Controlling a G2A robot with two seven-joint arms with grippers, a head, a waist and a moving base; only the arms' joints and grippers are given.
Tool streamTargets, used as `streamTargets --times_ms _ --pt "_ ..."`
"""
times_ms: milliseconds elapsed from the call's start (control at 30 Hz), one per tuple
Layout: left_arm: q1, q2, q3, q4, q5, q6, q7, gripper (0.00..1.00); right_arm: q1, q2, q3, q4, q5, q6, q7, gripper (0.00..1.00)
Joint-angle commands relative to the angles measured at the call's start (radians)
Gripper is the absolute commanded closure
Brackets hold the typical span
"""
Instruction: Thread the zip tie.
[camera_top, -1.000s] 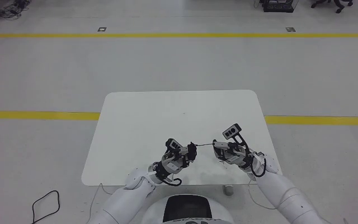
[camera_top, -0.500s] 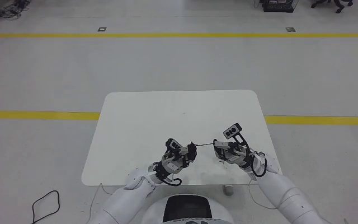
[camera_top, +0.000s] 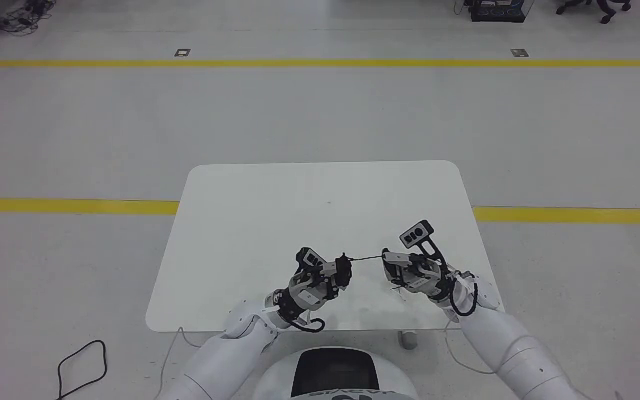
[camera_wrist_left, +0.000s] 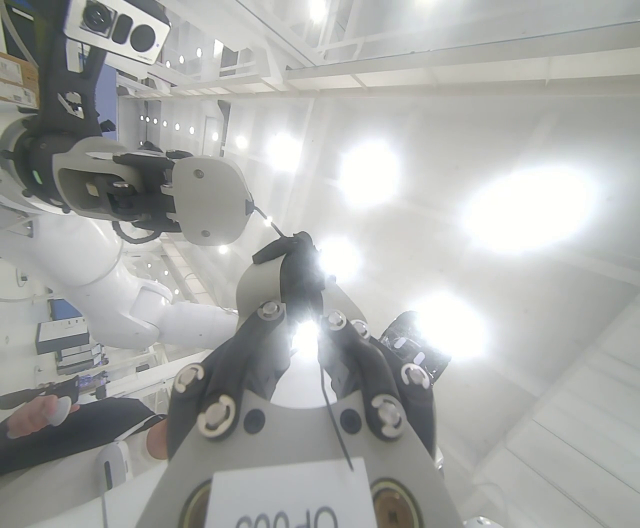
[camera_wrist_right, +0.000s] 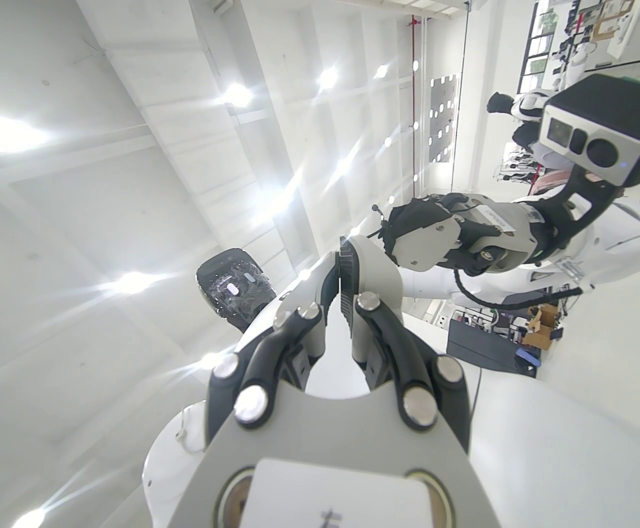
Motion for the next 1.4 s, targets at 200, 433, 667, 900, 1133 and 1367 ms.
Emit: streamTargets --times_ms 200,433,667,900,1133,1367 --pt "0.000 0.000 0.000 0.000 0.000 0.000 0.000 1.00 -0.007 0.000 0.007 0.001 0.004 -0.002 0.000 1.00" --pt "0.000 0.000 0.000 0.000 0.000 0.000 0.000 1.00 -0.010 0.000 0.011 0.000 0.004 -0.003 0.000 1.00" --pt "0.000 0.000 0.000 0.000 0.000 0.000 0.000 1.00 -0.016 0.000 0.017 -0.002 0.004 -0.006 0.000 1.00" --pt "0.000 0.000 0.000 0.000 0.000 0.000 0.000 1.00 -0.024 0.001 0.025 -0.005 0.005 -0.009 0.000 1.00" --pt "0.000 0.000 0.000 0.000 0.000 0.000 0.000 1.00 -0.028 0.002 0.032 -0.007 0.006 -0.009 0.000 1.00" --pt "0.000 0.000 0.000 0.000 0.000 0.000 0.000 1.00 -0.033 0.003 0.039 -0.008 0.008 -0.008 0.000 1.00"
